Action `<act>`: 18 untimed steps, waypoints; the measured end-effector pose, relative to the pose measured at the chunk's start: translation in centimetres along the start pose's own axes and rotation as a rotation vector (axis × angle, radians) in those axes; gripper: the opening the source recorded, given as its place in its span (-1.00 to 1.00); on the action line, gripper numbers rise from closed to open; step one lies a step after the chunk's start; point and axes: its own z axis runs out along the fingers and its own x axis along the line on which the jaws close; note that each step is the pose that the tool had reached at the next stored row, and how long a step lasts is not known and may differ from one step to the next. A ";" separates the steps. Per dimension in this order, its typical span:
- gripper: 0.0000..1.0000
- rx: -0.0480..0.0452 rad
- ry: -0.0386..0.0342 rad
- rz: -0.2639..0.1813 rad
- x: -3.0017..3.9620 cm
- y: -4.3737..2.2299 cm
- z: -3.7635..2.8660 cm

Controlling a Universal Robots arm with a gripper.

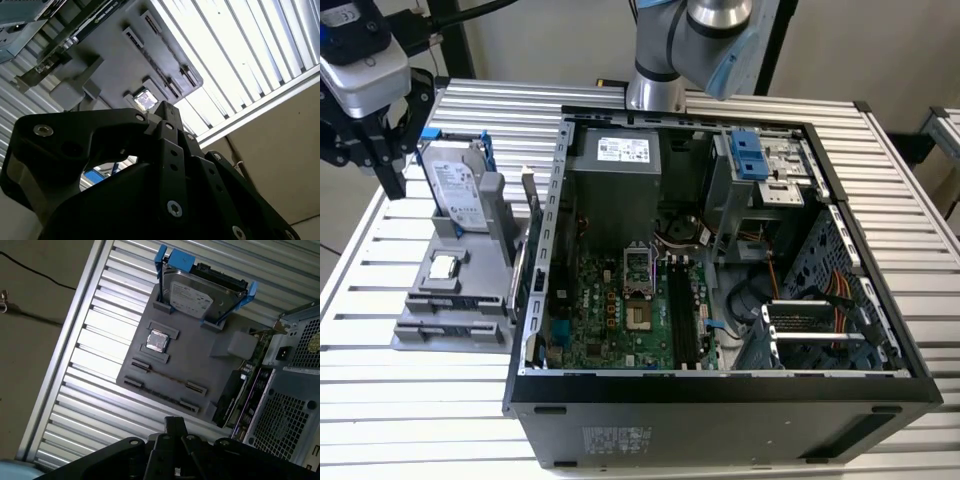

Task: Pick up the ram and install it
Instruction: 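Pick up the ram and move it above insertion slot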

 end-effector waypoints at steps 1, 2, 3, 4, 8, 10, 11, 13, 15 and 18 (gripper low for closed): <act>-1.00 0.0001 0.0002 -0.005 0.00 0.00 0.00; -1.00 0.0003 0.0006 -0.011 0.00 0.00 0.00; -1.00 0.0003 0.0007 -0.016 0.00 0.00 0.00; -1.00 0.0005 0.0009 -0.022 0.00 0.00 0.00; -1.00 0.0010 0.0019 -0.043 0.00 0.00 0.00; -1.00 0.0014 0.0023 -0.053 0.00 0.00 0.00; -1.00 0.0015 0.0027 -0.058 0.00 0.00 -0.01; -1.00 0.0020 0.0031 -0.068 0.00 0.00 0.00; -1.00 0.0025 0.0038 -0.079 0.00 0.00 -0.01; -1.00 0.0032 0.0044 -0.095 0.00 0.00 0.00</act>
